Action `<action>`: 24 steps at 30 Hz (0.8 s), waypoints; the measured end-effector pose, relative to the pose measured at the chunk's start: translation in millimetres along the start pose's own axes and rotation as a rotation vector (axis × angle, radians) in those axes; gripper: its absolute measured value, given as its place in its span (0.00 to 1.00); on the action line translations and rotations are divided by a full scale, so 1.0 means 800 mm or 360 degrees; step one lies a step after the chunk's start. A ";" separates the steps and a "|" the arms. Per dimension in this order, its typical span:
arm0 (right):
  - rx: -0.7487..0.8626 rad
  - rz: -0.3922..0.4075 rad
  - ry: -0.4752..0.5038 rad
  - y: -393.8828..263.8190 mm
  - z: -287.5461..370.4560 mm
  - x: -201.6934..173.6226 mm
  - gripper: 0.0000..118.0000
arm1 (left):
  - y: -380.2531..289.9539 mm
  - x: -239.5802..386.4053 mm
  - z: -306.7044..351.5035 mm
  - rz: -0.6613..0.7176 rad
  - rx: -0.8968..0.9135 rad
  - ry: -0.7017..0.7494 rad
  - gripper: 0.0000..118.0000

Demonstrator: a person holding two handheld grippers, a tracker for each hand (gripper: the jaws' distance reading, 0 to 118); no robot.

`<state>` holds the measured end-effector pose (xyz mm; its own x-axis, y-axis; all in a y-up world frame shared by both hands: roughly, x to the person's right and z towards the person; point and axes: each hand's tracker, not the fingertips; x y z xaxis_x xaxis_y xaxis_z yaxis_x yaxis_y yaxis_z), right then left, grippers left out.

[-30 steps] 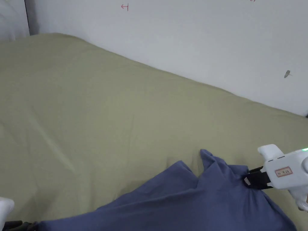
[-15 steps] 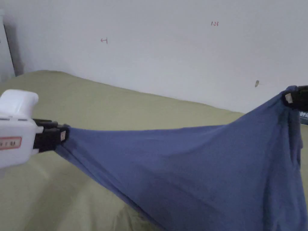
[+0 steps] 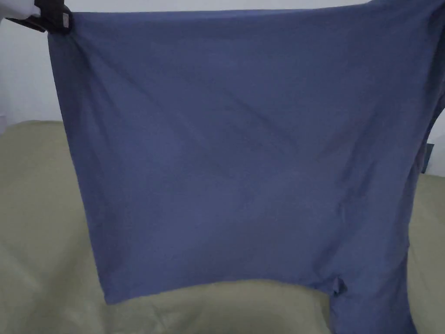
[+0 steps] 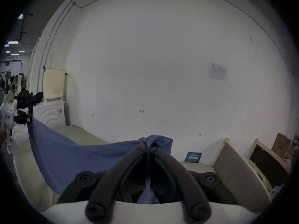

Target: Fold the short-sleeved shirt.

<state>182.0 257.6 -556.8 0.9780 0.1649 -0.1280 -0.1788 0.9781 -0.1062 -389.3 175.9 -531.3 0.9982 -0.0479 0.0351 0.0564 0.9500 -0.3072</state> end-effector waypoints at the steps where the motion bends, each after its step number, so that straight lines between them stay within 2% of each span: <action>1: 0.0005 -0.0004 -0.0012 0.004 -0.002 0.001 0.01 | 0.005 -0.001 -0.004 0.0032 0.0013 0.0001 0.01; 6: 0.0001 -0.0044 -0.0048 0.024 0.005 0.005 0.01 | 0.020 0.012 -0.009 0.0000 0.0104 0.0029 0.01; 10: -0.0023 0.0058 -0.0056 0.024 0.019 -0.002 0.01 | 0.017 0.015 -0.009 0.0028 0.0094 0.0011 0.01; 13: -0.0009 0.0039 -0.0027 0.015 0.039 -0.007 0.01 | 0.003 0.017 0.002 -0.0004 0.0097 -0.0012 0.01; 17: 0.0002 0.0062 0.0053 -0.018 0.079 -0.018 0.01 | -0.030 0.019 0.025 -0.0109 0.0056 -0.0014 0.01; 20: -0.0031 -0.0024 0.0099 -0.052 0.113 -0.022 0.01 | -0.062 0.018 0.049 -0.0116 0.0041 -0.0044 0.01; 24: -0.0065 -0.0027 0.0144 -0.114 0.164 -0.030 0.01 | -0.114 0.020 0.082 -0.0157 -0.0021 -0.0091 0.01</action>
<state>188.6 181.2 -414.4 0.9675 0.1344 -0.2141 -0.1684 0.9744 -0.1490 -379.6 108.7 -439.9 0.9851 -0.1231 0.1197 0.1551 0.9373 -0.3121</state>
